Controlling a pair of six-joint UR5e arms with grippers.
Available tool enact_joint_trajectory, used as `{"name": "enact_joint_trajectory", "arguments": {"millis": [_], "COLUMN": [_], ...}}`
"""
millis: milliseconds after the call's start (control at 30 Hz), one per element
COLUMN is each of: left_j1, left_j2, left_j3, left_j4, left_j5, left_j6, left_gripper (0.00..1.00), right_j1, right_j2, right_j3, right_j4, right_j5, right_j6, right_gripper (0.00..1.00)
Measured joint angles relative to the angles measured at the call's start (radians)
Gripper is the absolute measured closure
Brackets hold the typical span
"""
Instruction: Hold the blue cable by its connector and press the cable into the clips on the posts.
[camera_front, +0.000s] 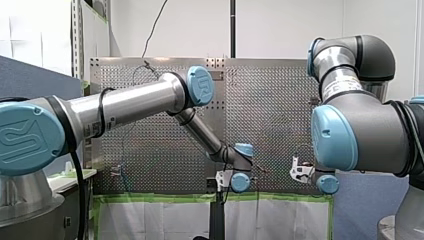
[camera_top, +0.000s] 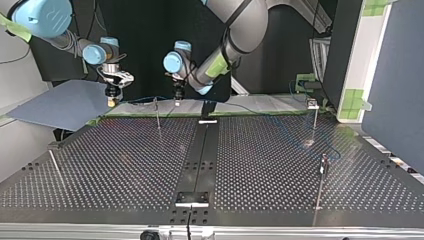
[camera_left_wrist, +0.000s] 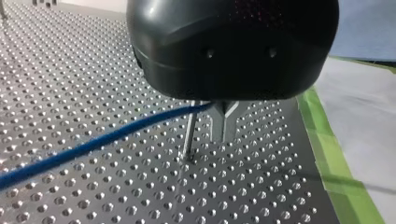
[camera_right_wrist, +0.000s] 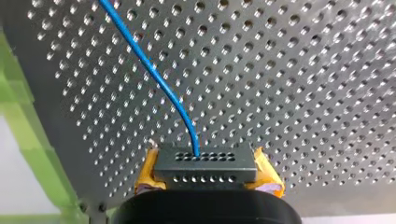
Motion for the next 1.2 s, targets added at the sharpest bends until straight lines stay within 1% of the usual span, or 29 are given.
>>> {"name": "enact_joint_trajectory", "arguments": {"millis": [100,233,500,633,800,1067,1167,1200], "left_j1": [-0.004,-0.009,-0.013,-0.014,-0.016,-0.004,0.001,0.002], "left_j2": [0.000,0.000,0.020,0.024,0.024,0.023,0.022,0.021], "left_j3": [0.000,0.000,0.002,0.008,0.019,0.054,0.053,0.051], "left_j4": [-0.014,-0.029,-0.037,-0.037,-0.034,-0.037,-0.037,-0.037], "left_j5": [-0.002,-0.008,-0.013,-0.013,-0.011,0.005,0.011,0.014], "left_j6": [0.004,0.005,0.009,0.015,0.018,0.018,0.019,0.019], "left_gripper": [0.99,0.99,0.99,0.99,0.99,0.99,0.99,0.99], "right_j1": [-0.007,-0.016,-0.032,-0.039,-0.048,-0.051,-0.049,-0.048], "right_j2": [-0.001,-0.002,-0.003,-0.003,-0.003,-0.003,-0.003,-0.003], "right_j3": [0.000,0.001,0.001,0.000,-0.003,-0.013,-0.016,-0.017], "right_j4": [0.012,0.019,0.013,0.010,0.007,0.010,0.007,0.006], "right_j5": [0.009,0.008,-0.026,-0.041,-0.047,-0.044,-0.046,-0.047], "right_j6": [-0.011,-0.021,-0.031,-0.032,-0.029,-0.012,0.000,0.007], "right_gripper": [1.00,1.00,1.00,1.00,1.00,1.00,1.00,1.00]}}
